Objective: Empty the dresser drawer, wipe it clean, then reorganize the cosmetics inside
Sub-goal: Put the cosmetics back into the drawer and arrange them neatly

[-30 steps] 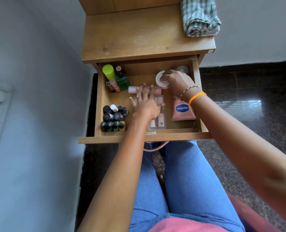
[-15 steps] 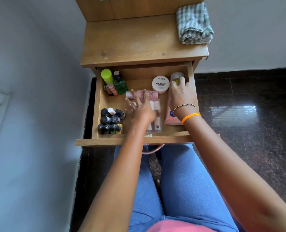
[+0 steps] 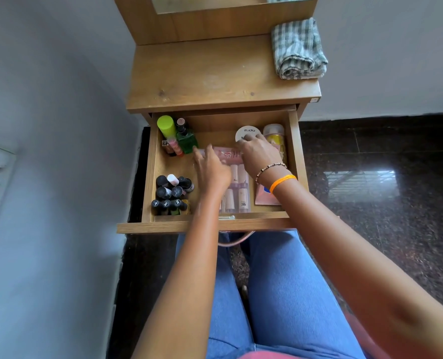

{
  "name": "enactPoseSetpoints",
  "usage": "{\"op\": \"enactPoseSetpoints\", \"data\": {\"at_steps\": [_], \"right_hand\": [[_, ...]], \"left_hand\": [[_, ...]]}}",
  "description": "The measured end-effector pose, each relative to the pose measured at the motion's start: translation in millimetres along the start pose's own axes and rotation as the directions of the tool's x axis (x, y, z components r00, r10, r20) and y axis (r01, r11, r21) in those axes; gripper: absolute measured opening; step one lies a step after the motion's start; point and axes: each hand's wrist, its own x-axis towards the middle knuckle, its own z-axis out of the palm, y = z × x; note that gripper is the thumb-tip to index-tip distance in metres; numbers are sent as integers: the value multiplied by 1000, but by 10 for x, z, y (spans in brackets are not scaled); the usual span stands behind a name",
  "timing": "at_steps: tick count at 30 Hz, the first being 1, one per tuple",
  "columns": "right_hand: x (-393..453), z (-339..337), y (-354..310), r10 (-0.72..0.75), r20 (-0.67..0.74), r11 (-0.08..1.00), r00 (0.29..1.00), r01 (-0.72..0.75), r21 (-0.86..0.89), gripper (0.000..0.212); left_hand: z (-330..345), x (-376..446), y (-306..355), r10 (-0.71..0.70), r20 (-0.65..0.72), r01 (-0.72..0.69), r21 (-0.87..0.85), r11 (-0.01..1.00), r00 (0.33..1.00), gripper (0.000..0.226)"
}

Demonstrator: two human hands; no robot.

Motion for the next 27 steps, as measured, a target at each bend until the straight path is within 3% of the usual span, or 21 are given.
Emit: {"op": "enactPoseSetpoints", "data": {"at_steps": [5,11,18,21,24,27], "right_hand": [[119,11,-43,-69,35,992,997,73,-108,33],[220,39,-72,-155,128,969,980,176,-171,28],[303,-43,-173,-61,161,995,985,73,-73,32],[314,-67,-133,-93,182,990,979,110,-88,29],[255,-173,-42,-97,168,995,981,102,-22,32],[28,-394,76,40,140,987,989,-61,148,34]], "left_hand": [[-99,73,-45,-14,-54,10,-59,998,998,56],[-140,70,-52,-26,7,26,-74,997,1000,59],[-189,17,-63,-10,67,18,-122,992,998,76],[-235,-7,-62,-11,75,22,-148,989,997,79],[-244,-29,-78,73,10,-72,-48,996,997,73],[-198,-85,-124,191,43,-193,49,980,981,58]]}}
